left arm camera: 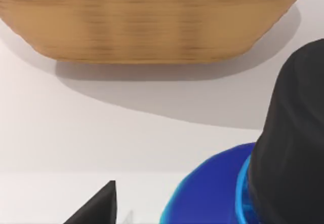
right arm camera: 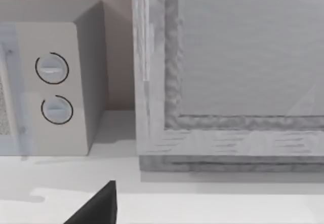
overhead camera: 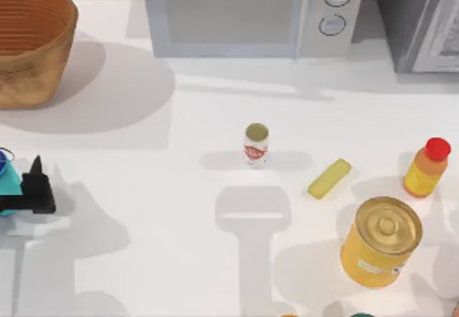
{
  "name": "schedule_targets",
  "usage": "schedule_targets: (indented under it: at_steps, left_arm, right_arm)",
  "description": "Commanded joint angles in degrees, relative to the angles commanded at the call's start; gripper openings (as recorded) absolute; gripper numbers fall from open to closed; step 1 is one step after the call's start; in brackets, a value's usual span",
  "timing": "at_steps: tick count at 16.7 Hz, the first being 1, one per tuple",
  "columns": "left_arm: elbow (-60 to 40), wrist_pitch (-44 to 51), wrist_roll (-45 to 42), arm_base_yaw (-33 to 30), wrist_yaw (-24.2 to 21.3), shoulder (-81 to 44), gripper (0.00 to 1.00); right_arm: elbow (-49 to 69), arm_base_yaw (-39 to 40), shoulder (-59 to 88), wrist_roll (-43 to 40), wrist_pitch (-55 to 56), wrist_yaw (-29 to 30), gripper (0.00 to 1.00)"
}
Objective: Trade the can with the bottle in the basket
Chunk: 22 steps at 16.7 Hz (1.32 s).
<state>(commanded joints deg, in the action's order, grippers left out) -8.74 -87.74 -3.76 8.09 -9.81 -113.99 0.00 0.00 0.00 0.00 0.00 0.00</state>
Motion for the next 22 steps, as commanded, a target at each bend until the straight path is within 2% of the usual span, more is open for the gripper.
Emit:
schedule_targets:
  at_steps: [2, 15, 22]
  left_arm:
    - [0.00, 0.00, 0.00, 0.00, 0.00, 0.00, 1.00]
    - [0.00, 0.00, 0.00, 0.00, 0.00, 0.00, 0.02]
    - [0.00, 0.00, 0.00, 0.00, 0.00, 0.00, 0.00]
  right_arm:
    - [0.00, 0.00, 0.00, 0.00, 0.00, 0.00, 1.00]
    - [0.00, 0.00, 0.00, 0.00, 0.00, 0.00, 1.00]
    - [0.00, 0.00, 0.00, 0.00, 0.00, 0.00, 1.00]
